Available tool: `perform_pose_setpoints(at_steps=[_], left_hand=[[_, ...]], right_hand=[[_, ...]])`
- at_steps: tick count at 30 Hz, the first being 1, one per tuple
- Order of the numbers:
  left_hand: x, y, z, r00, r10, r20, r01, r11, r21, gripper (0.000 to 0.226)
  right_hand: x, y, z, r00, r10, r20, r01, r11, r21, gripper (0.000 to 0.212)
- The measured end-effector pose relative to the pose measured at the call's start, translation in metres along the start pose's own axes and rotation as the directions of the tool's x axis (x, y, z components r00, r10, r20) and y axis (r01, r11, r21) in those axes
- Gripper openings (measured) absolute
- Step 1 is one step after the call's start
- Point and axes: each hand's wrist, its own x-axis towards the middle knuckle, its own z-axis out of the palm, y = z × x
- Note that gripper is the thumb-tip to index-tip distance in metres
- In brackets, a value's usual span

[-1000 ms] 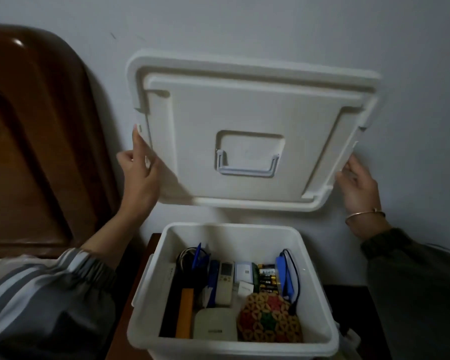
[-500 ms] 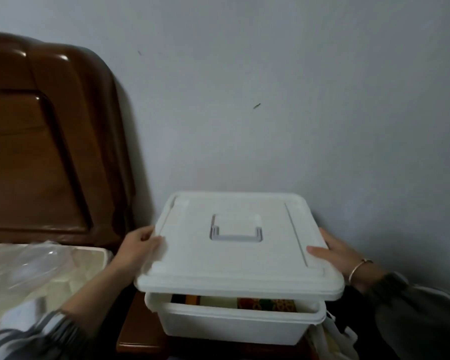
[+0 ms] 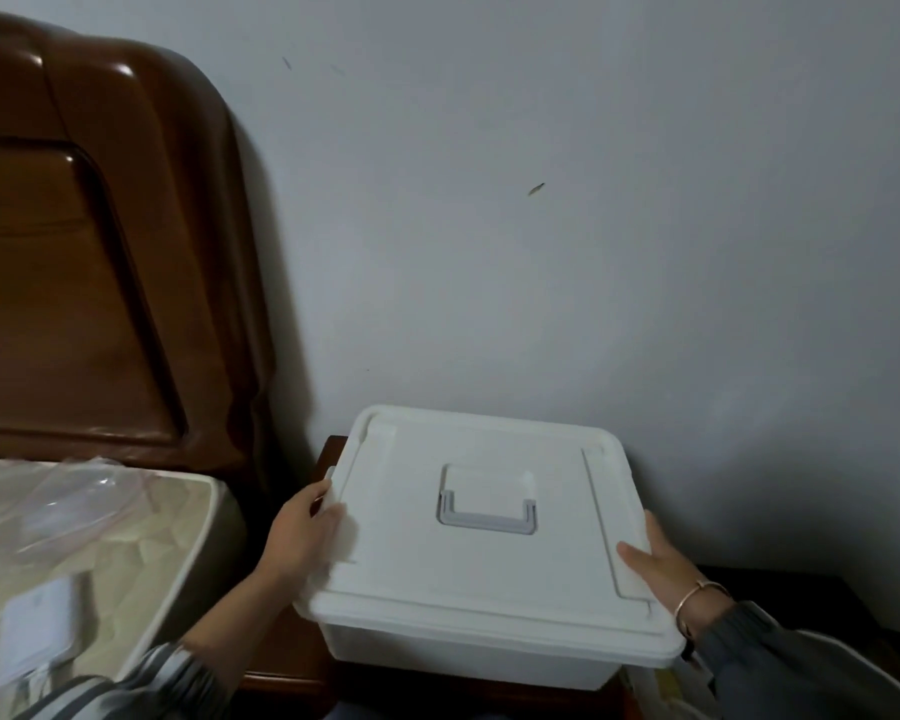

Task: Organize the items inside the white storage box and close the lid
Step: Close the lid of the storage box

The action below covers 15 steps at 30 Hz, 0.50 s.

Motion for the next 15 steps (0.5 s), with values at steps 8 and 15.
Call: perform_pose_setpoints(at_steps=[8, 15], left_hand=[[0.013, -0.01, 0.003, 0.999, -0.043, -0.015, 0.042, 0.999, -0.02, 0.037], [0.033, -0.012, -0.002, 0.998, 0.003, 0.063, -0.006, 0.998, 0.057, 0.021]], right_hand=[[0.023, -0.003, 0.011, 0.997, 0.071, -0.003, -0.07, 0.972, -0.224, 0.074], [0.039, -0.007, 0.011, 0.999, -0.032, 0.007, 0.031, 0.889, -0.457, 0.078]])
